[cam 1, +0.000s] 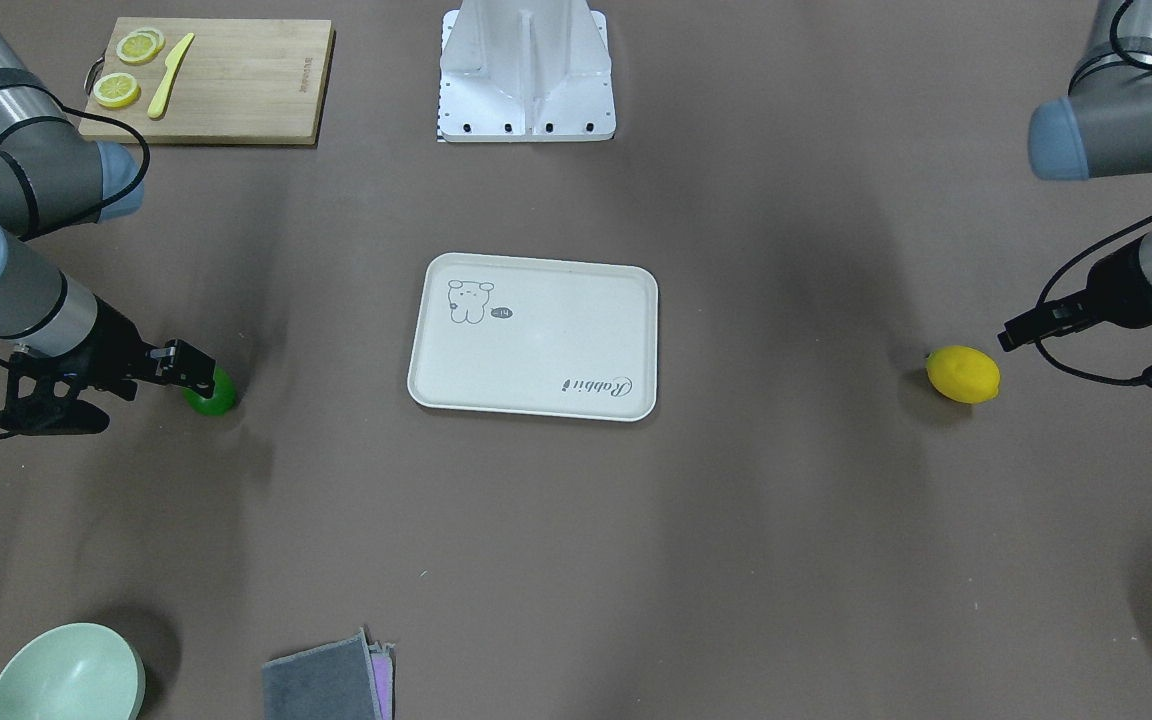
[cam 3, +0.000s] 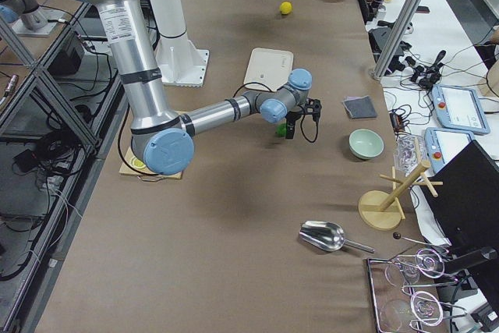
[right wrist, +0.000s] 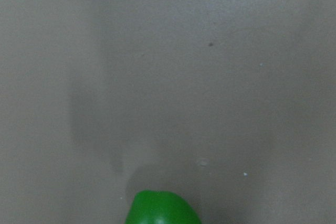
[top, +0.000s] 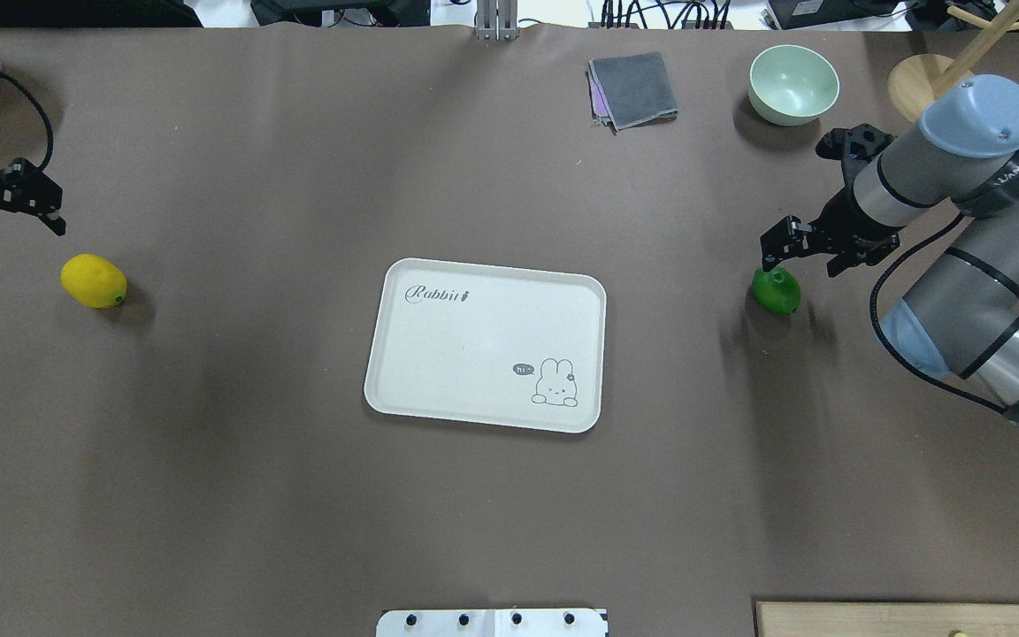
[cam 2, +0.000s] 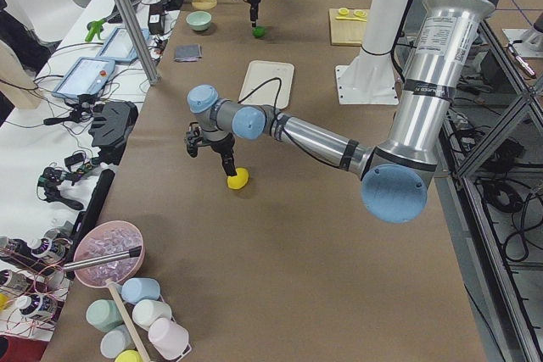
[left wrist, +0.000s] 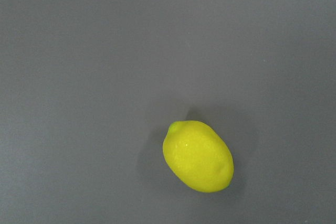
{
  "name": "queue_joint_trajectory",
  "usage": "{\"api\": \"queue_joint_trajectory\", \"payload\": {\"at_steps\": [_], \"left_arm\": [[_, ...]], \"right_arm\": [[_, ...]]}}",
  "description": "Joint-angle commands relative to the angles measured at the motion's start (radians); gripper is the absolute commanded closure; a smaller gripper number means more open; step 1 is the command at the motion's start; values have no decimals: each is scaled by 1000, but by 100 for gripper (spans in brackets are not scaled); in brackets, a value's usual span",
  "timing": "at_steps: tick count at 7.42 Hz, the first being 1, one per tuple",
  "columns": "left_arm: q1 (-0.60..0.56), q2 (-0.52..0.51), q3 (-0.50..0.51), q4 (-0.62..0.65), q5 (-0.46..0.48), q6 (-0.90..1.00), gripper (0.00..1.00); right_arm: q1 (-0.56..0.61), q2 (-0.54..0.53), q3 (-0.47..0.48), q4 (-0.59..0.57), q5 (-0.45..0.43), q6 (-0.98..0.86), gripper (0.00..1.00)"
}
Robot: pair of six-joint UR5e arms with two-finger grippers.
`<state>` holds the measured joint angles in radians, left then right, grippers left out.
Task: Place all lemons on tray
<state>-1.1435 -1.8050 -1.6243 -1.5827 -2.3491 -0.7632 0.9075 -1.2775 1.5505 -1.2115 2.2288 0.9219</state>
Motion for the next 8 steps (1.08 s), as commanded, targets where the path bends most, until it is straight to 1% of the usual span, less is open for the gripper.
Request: {"api": "queue_joint_trajectory", "payload": {"at_steps": [1,2,3,4,5,6,7,8], "left_arm": [[54,-4,91,-150,36,-154,3],[54,-25,128,-170,34,-232,3],[56,-57,173,-177,30,-305,3],[56,-71,191,-177,28,-347,3],[57,-71,193,-178,27,-390,3],[59,-71,193,-178,27,-406,3],[59,-66,190,-180,27,-453,3],[61,-60,187,-200,27,-485,3]], "right_arm": [[-35,20,-21,1,0,6,1],[-45,18,-26,1,-1,5,4],[-45,17,-30,1,-1,-6,10],[-50,18,-39,1,-3,-8,17],[-49,17,-38,1,0,-9,44],[-49,17,-38,1,-1,-9,63],[-49,15,-38,1,0,-9,75],[-47,15,-32,-6,0,-8,84]]}}
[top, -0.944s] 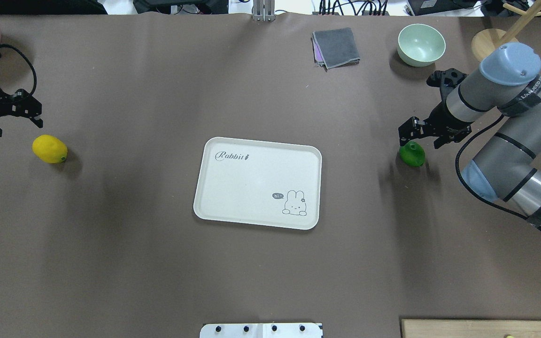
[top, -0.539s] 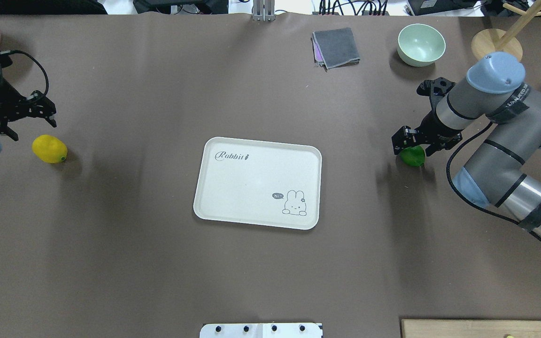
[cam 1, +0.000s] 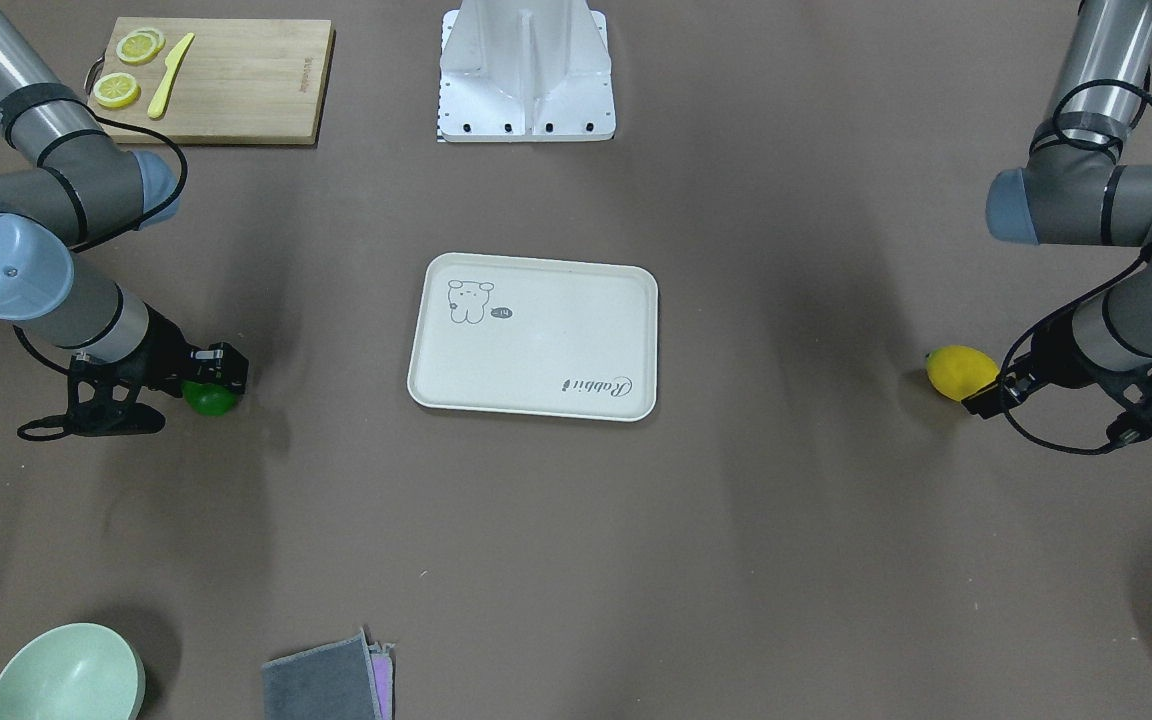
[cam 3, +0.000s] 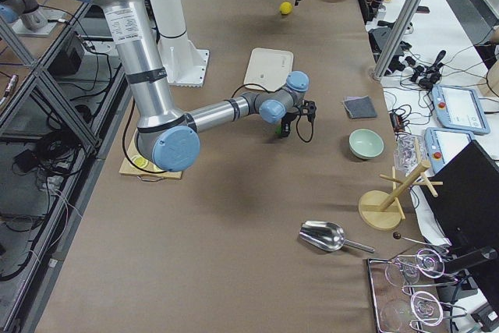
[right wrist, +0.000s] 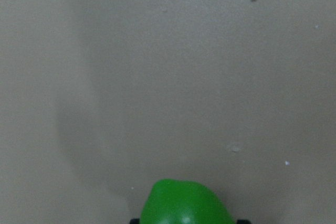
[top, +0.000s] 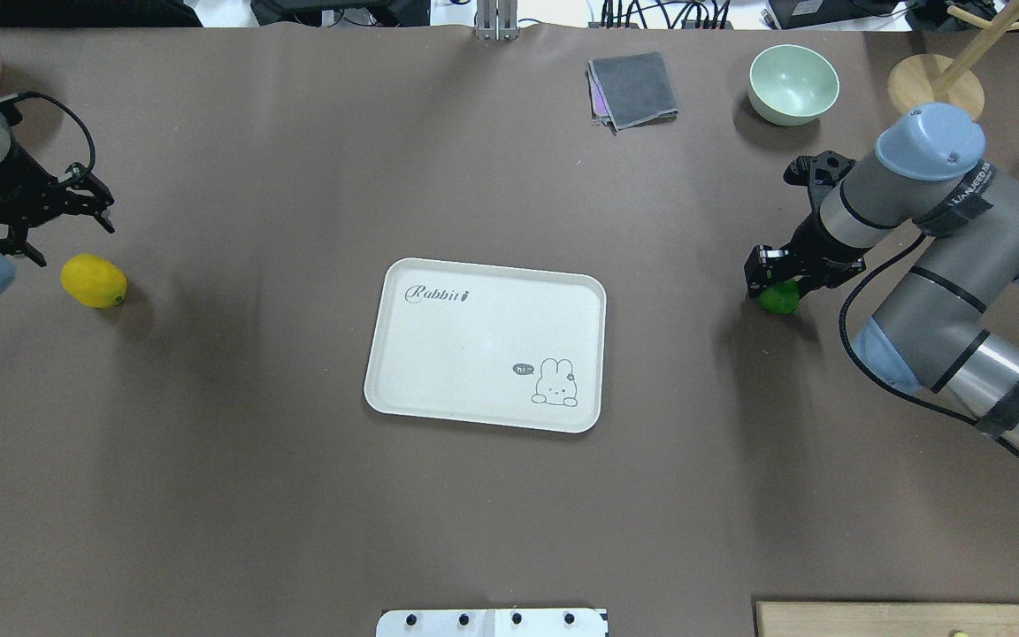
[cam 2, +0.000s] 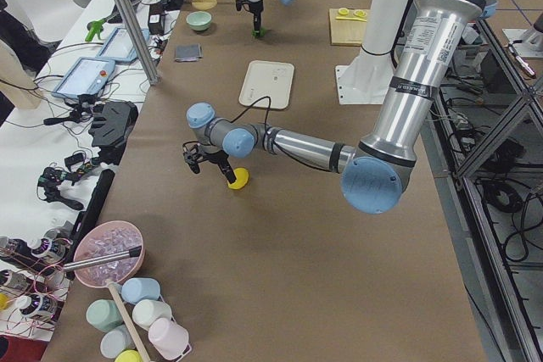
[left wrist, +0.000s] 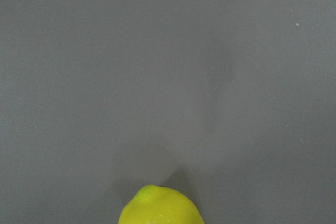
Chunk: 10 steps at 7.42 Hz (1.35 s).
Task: Place all lemons on tray
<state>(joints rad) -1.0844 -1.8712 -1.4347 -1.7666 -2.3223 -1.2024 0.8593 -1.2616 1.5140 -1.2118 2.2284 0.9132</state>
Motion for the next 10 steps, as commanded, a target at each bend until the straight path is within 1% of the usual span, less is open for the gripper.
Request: {"api": "queue_joint_trajectory", "payload": {"at_steps": [1,2,3,4,5,6,7,8,9,10], "left_arm": [[1,7,-1,-30,0,-87,3],[3,27,-7,-49,0,-120,4],[11,59,-7,-113,0,-167,4],[43,88,-1,-196,6,-228,5],[70,95,3,-233,9,-268,9],[78,95,3,-235,11,-279,15],[80,95,0,-235,9,-281,48],[78,90,0,-235,3,-272,99],[78,87,-9,-229,-3,-264,100],[78,80,-15,-222,-43,-264,100]], "right_arm": [[1,4,18,-29,2,3,84],[1,26,52,-44,11,15,84],[-19,56,111,-89,10,15,84],[-43,94,142,-132,8,19,84],[-60,131,161,-170,5,44,84],[-87,157,167,-179,1,80,83],[-120,181,166,-181,-9,136,83],[-155,195,166,-180,-47,142,83],[-198,215,164,-180,-74,142,83],[-227,237,161,-180,-90,142,83]]}}
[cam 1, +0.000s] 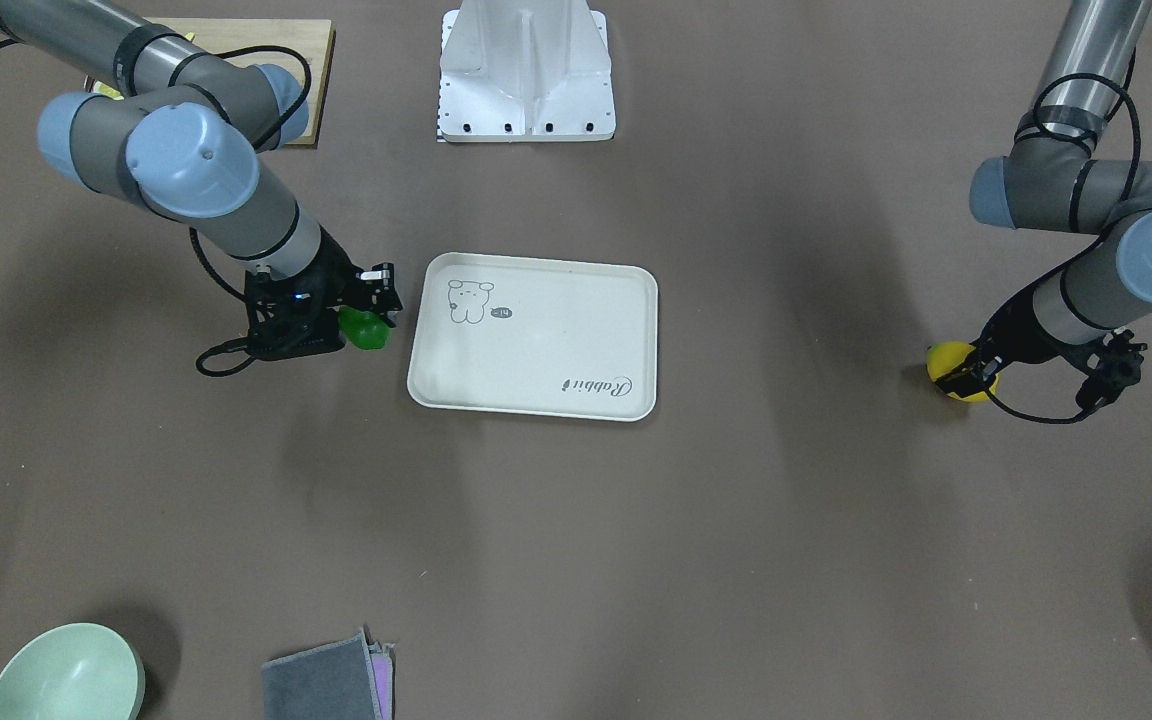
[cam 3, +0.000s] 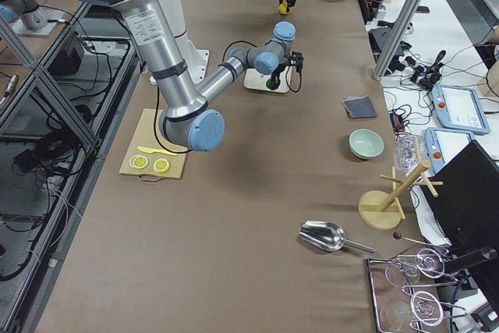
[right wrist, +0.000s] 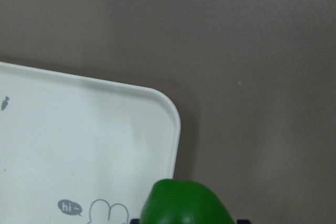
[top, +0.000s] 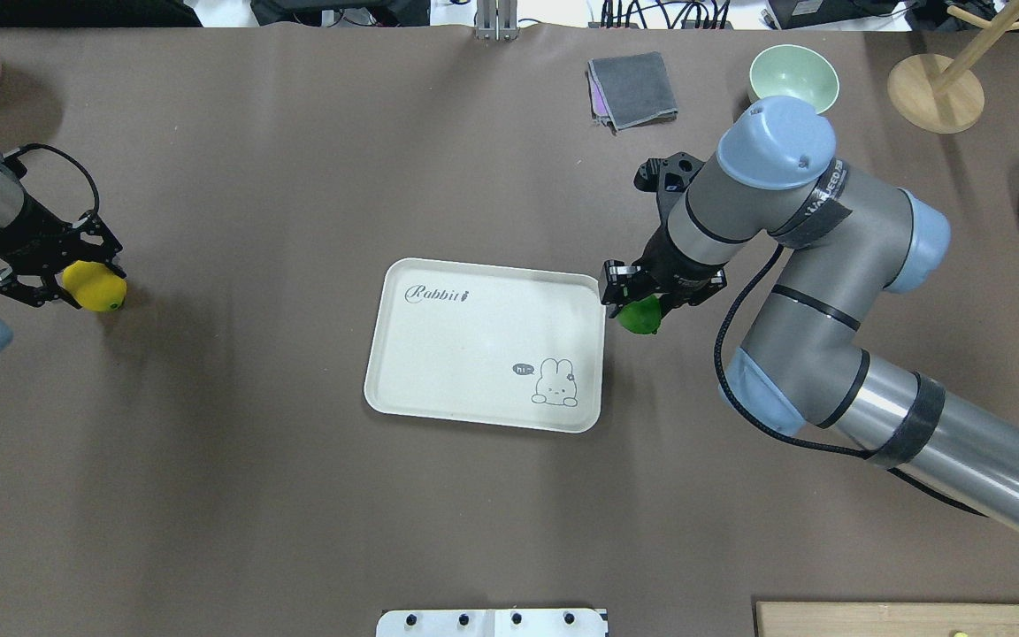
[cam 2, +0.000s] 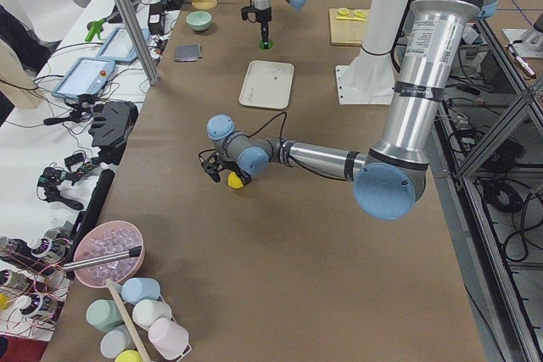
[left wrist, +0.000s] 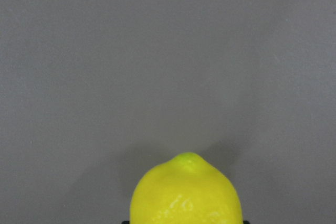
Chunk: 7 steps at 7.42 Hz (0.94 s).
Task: Place all lemons on tray
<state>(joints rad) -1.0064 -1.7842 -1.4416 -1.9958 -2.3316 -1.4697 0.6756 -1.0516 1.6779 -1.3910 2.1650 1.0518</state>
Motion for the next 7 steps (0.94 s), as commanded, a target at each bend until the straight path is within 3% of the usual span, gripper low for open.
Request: {"api": "queue_joint_trajectory", "payload": {"at_steps": [1,3,5,6,7], "left_arm": [[-11,-6,-26,9,-61,5,100],[-1,-21,-113,78,-63,76,100],[-4,-151,-219,391,-34,300,100],[5,-219,-244,476,6,357,100],[55,-240,-296,521,42,382,100]], "right_arm": [[-62,38,-3,0,-39,4,83],[-82,53,-1,6,-86,-13,82],[-128,68,-13,12,-177,-47,72],[-142,67,-15,14,-198,-47,21],[-136,64,-14,17,-200,-49,1]]}}
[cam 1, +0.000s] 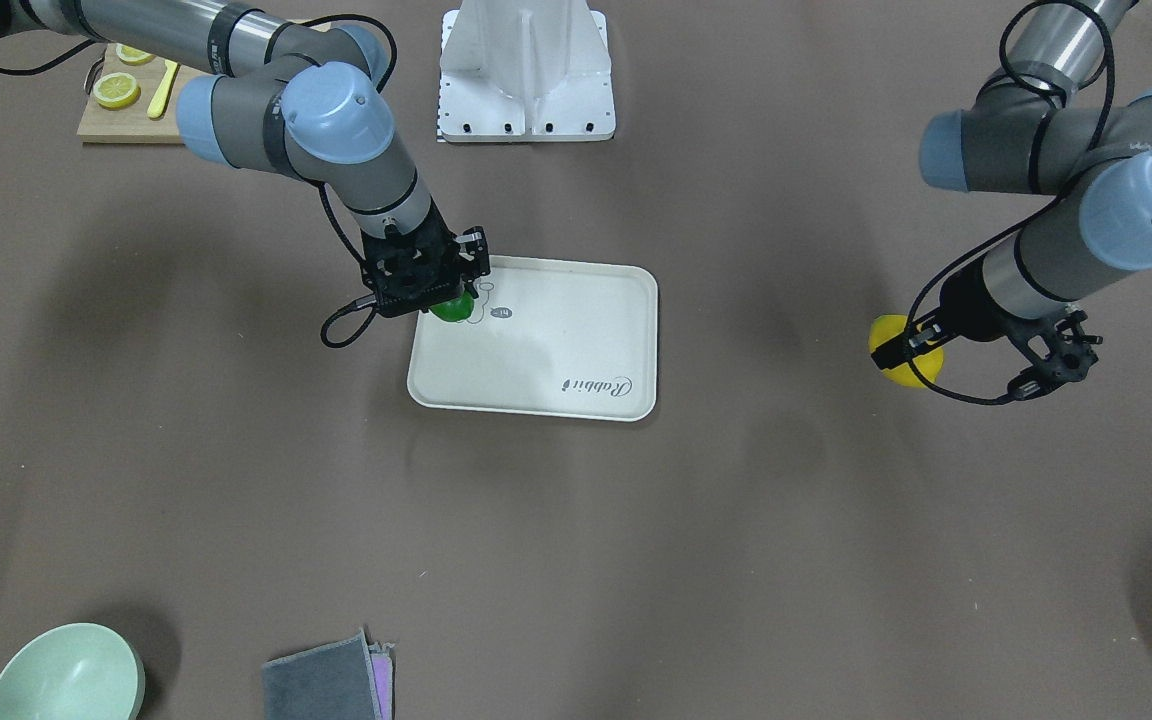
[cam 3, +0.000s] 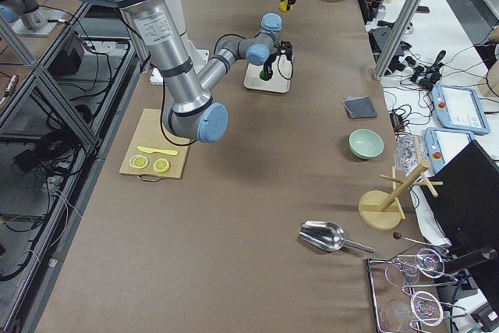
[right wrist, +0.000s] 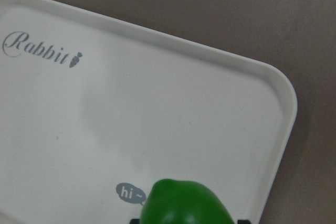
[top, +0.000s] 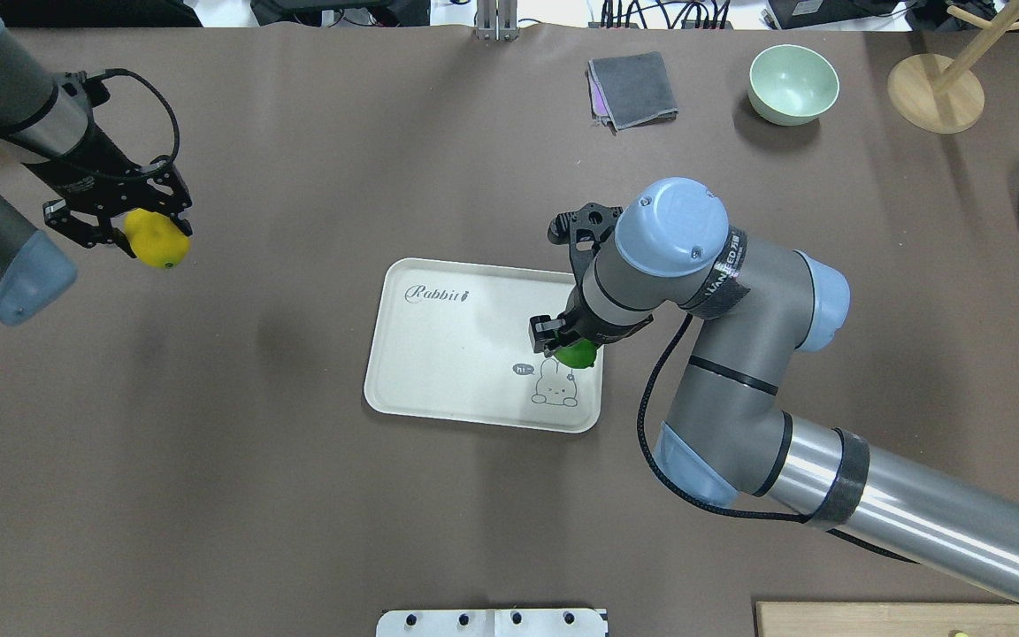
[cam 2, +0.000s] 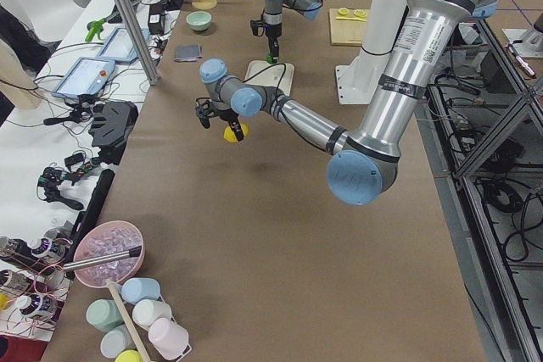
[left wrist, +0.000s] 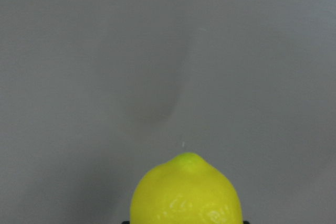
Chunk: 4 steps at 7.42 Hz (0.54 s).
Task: Place all lemons on tray
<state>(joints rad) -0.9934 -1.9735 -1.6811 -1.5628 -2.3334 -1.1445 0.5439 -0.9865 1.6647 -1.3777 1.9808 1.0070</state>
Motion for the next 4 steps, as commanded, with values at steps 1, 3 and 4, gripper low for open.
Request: {"api": "queue_joint_trajectory", "payload": {"at_steps": [1,3,4], "left_arm": [[76,-62,-81,96,83,60,100],[117,-119,-78,98,98,62,100],[136,-151,-81,113,100,60,100]], "right_arm": [[22,-1,1,2,-5,-10,1],[106,-18,15,-14,64,-153,1],[155,-73,48,-12,106,-212,1]]}}
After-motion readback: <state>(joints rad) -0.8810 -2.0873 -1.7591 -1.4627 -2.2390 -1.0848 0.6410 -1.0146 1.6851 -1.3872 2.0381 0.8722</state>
